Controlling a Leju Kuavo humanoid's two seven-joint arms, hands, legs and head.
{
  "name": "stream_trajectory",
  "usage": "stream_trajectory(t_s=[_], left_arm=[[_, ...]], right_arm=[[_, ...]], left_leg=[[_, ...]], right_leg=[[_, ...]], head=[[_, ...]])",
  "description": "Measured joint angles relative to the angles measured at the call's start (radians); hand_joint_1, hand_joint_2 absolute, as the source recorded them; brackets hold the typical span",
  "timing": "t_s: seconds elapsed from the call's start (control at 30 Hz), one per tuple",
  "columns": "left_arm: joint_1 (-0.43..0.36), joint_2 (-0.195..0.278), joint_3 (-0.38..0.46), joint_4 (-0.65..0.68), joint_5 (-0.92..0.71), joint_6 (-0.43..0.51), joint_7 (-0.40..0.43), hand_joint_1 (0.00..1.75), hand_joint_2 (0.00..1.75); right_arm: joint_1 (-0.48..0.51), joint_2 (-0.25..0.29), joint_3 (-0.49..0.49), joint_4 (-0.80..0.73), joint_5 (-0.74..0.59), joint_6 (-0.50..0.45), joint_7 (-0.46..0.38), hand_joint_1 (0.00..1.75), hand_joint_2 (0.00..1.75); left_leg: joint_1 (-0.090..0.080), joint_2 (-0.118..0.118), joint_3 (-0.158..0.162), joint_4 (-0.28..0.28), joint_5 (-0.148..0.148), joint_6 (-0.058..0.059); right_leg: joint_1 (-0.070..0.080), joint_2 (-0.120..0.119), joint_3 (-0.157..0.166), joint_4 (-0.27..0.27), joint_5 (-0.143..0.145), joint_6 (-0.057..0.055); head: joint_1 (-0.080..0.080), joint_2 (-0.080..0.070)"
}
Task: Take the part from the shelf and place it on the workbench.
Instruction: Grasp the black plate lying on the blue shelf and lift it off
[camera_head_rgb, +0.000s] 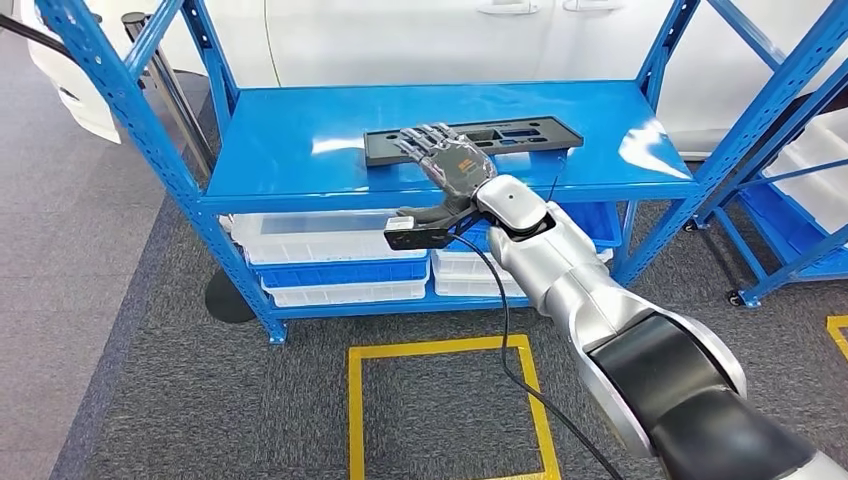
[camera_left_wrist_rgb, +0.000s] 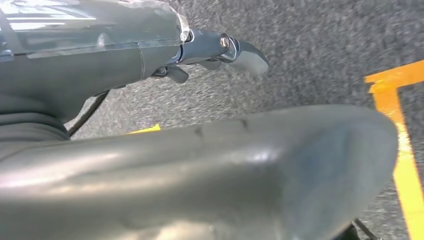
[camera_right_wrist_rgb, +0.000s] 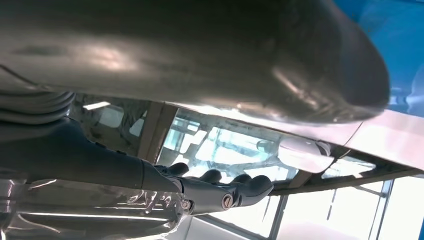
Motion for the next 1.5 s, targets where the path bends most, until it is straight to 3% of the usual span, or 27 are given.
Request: stream_trajectory(t_s=[0.1,0.17,0.2,0.3,0.33,0.37,0.4,0.43,0.5,0.67,0.73,0.8,0.83,0.87,0.9,0.97,1.0,1.03,1.13,1.2,1.3,1.33,1.37,1.4,1.47,1.5], left_arm=[[-0.001,0.0,0.0,0.0,0.0,0.001,-0.002,0.0,0.0],[-0.002,0.001,0.0,-0.001,0.0,0.001,-0.002,0.0,0.0],[-0.002,0.002,0.001,-0.001,0.0,0.002,-0.002,0.0,0.0],[-0.003,0.002,0.001,-0.001,-0.001,0.002,-0.001,0.0,0.0],[-0.002,0.003,0.001,-0.001,-0.001,0.002,0.0,0.0,0.0],[-0.002,0.003,0.001,-0.001,-0.002,0.002,0.001,0.0,0.0],[-0.001,0.004,0.001,-0.001,-0.002,0.002,0.001,0.0,0.0],[0.0,0.005,0.001,-0.001,-0.003,0.002,0.001,0.0,0.0],[0.0,0.005,0.001,-0.001,-0.004,0.001,0.001,0.0,0.0],[0.002,0.005,0.002,-0.001,-0.005,-0.001,0.001,0.0,0.0],[0.0,0.005,0.002,-0.001,-0.007,-0.002,0.001,0.0,0.0],[0.0,0.005,0.002,-0.001,-0.01,-0.002,0.001,0.0,0.0],[0.0,0.005,0.002,-0.001,-0.011,-0.002,0.001,0.0,0.0],[0.001,0.005,0.002,-0.001,-0.011,-0.002,0.001,0.0,0.0],[0.001,0.005,0.002,-0.001,-0.012,-0.002,0.001,0.0,0.0],[0.001,0.005,0.002,-0.001,-0.012,-0.001,0.001,0.0,0.0],[0.001,0.005,0.002,-0.001,-0.012,-0.001,0.001,0.0,0.0],[0.0,0.005,0.002,-0.001,-0.012,-0.001,0.001,0.0,0.0],[-0.001,0.005,0.002,-0.001,-0.012,-0.001,0.001,0.0,0.0],[-0.001,0.006,0.002,-0.002,-0.012,-0.001,0.001,0.0,0.0],[-0.001,0.008,0.002,-0.002,-0.011,0.0,0.001,0.0,0.0],[0.0,0.008,0.002,-0.002,-0.011,-0.001,0.002,0.0,0.0],[0.0,0.009,0.003,-0.002,-0.012,-0.001,0.002,0.0,0.0],[0.0,0.009,0.003,-0.002,-0.012,-0.002,0.002,0.0,0.0],[0.0,0.01,0.003,-0.002,-0.012,-0.003,0.003,0.0,0.0],[0.0,0.01,0.003,-0.002,-0.012,-0.003,0.002,0.0,0.0]], right_arm=[[0.001,0.0,0.002,0.001,-0.004,-0.001,0.0,0.0,0.0],[-0.002,-0.001,0.002,0.0,-0.008,-0.001,-0.001,0.0,0.0],[-0.004,0.0,0.002,-0.001,-0.009,-0.002,-0.002,0.0,0.0],[-0.003,0.003,0.003,-0.001,-0.011,-0.001,-0.005,0.0,0.0],[0.0,0.003,0.003,-0.001,-0.011,-0.001,-0.006,0.0,0.0],[0.002,0.003,0.003,-0.001,-0.011,-0.001,-0.006,0.0,0.0],[0.003,0.003,0.003,-0.001,-0.011,-0.001,-0.006,0.0,0.0],[0.003,0.003,0.003,-0.001,-0.011,0.0,-0.006,0.0,0.0],[0.003,0.003,0.003,0.001,-0.011,0.002,-0.006,0.0,0.0],[0.005,0.0,0.005,0.004,-0.011,0.007,-0.003,0.0,0.0],[0.005,-0.003,0.005,0.005,-0.013,0.008,-0.001,0.0,0.0],[0.012,-0.006,0.006,0.009,-0.014,0.01,0.0,0.0,0.0],[0.018,-0.007,0.006,0.011,-0.014,0.01,0.0,0.0,0.0],[0.024,-0.008,0.007,0.013,-0.014,0.011,0.0,0.0,0.0],[0.027,-0.009,0.008,0.014,-0.014,0.011,0.0,0.0,0.0],[0.029,-0.009,0.008,0.014,-0.015,0.011,0.0,0.0,0.0],[0.029,-0.009,0.009,0.015,-0.016,0.011,0.0,0.0,0.0],[0.029,-0.009,0.009,0.015,-0.016,0.012,0.0,0.0,0.0],[0.031,-0.009,0.012,0.015,-0.016,0.019,0.001,0.0,0.0],[0.03,-0.008,0.014,0.015,-0.016,0.021,0.001,0.0,0.0],[0.035,-0.004,0.018,0.015,-0.015,0.022,0.001,0.0,0.0],[0.039,-0.002,0.02,0.015,-0.013,0.023,0.002,0.0,0.0],[0.043,-0.002,0.022,0.016,-0.011,0.024,0.003,0.0,0.0],[0.046,-0.002,0.025,0.016,-0.009,0.026,0.005,0.0,0.0],[0.051,-0.001,0.03,0.016,-0.003,0.029,0.01,0.0,0.0],[0.051,0.0,0.031,0.017,-0.001,0.031,0.011,0.0,0.0]], left_leg=[[-0.002,0.001,0.009,0.005,-0.011,-0.017],[-0.001,0.004,-0.004,0.047,-0.019,-0.025],[0.0,0.006,-0.03,0.096,-0.033,-0.029],[0.004,0.007,-0.147,0.273,-0.099,-0.042],[0.004,0.008,-0.173,0.292,-0.1,-0.044],[0.004,0.008,-0.181,0.275,-0.079,-0.045],[0.004,0.008,-0.172,0.222,-0.033,-0.045],[0.004,0.009,-0.153,0.149,0.025,-0.042],[0.0,0.011,-0.12,0.037,0.089,-0.031],[-0.003,0.009,-0.101,0.003,0.091,0.005],[-0.001,0.01,-0.09,-0.002,0.084,0.014],[-0.001,0.01,-0.081,-0.001,0.074,0.02],[-0.001,0.009,-0.076,-0.001,0.068,0.02],[-0.002,0.007,-0.069,0.0,0.062,0.02],[-0.002,0.005,-0.06,0.001,0.055,0.019],[-0.005,0.003,-0.042,0.003,0.04,0.015],[-0.007,0.002,-0.037,0.004,0.033,0.011],[-0.007,0.002,-0.035,0.004,0.028,0.007],[-0.007,0.005,-0.034,0.004,0.017,-0.008],[-0.007,0.007,-0.049,0.047,-0.01,-0.019],[-0.002,0.008,-0.15,0.24,-0.086,-0.031],[0.0,0.008,-0.183,0.288,-0.093,-0.035],[0.001,0.009,-0.199,0.3,-0.078,-0.037],[0.003,0.009,-0.194,0.271,-0.043,-0.038],[0.004,0.01,-0.143,0.137,0.045,-0.037],[0.003,0.01,-0.117,0.077,0.07,-0.034]], right_leg=[[0.005,0.001,0.015,-0.03,-0.005,-0.013],[0.0,0.001,0.035,-0.038,-0.013,-0.024],[-0.002,0.002,0.045,-0.041,-0.018,-0.029],[-0.003,0.003,0.065,-0.042,-0.036,-0.035],[-0.003,0.004,0.073,-0.041,-0.043,-0.034],[-0.003,0.004,0.082,-0.04,-0.051,-0.033],[-0.003,0.004,0.093,-0.04,-0.059,-0.031],[-0.003,0.004,0.103,-0.039,-0.068,-0.028],[-0.001,0.005,0.114,-0.038,-0.081,-0.02],[-0.002,0.004,0.109,-0.02,-0.106,0.01],[-0.004,0.004,0.06,0.075,-0.149,0.02],[-0.005,0.004,-0.026,0.213,-0.191,0.026],[-0.005,0.004,-0.058,0.253,-0.191,0.027],[-0.005,0.004,-0.071,0.252,-0.168,0.025],[-0.005,0.004,-0.063,0.212,-0.128,0.023],[-0.001,0.003,-0.01,0.072,-0.038,0.011],[0.002,0.003,0.012,0.016,-0.015,0.005],[0.005,0.003,0.025,-0.018,-0.007,-0.001],[0.006,0.004,0.035,-0.035,-0.02,-0.014],[-0.001,0.004,0.048,-0.044,-0.025,-0.023],[-0.002,0.003,0.066,-0.047,-0.038,-0.033],[-0.002,0.003,0.071,-0.046,-0.044,-0.033],[-0.002,0.004,0.077,-0.044,-0.05,-0.032],[-0.003,0.004,0.085,-0.042,-0.057,-0.03],[-0.003,0.005,0.103,-0.037,-0.075,-0.023],[-0.002,0.006,0.108,-0.033,-0.082,-0.019]], head=[[0.0,0.0],[0.0,0.0],[0.0,0.0],[-0.001,0.0],[0.0,0.0],[0.0,0.0],[0.0,0.0],[0.0,0.0],[0.0,0.0],[0.0,0.0],[0.0,0.0],[0.0,0.0],[0.0,0.0],[0.0,0.0],[0.0,0.0],[0.0,0.0],[0.0,0.0],[0.0,0.0],[0.0,0.0],[0.0,0.0],[0.0,0.0],[0.0,0.0],[0.0,0.0],[0.0,0.0],[0.0,0.0],[0.0,0.0]])
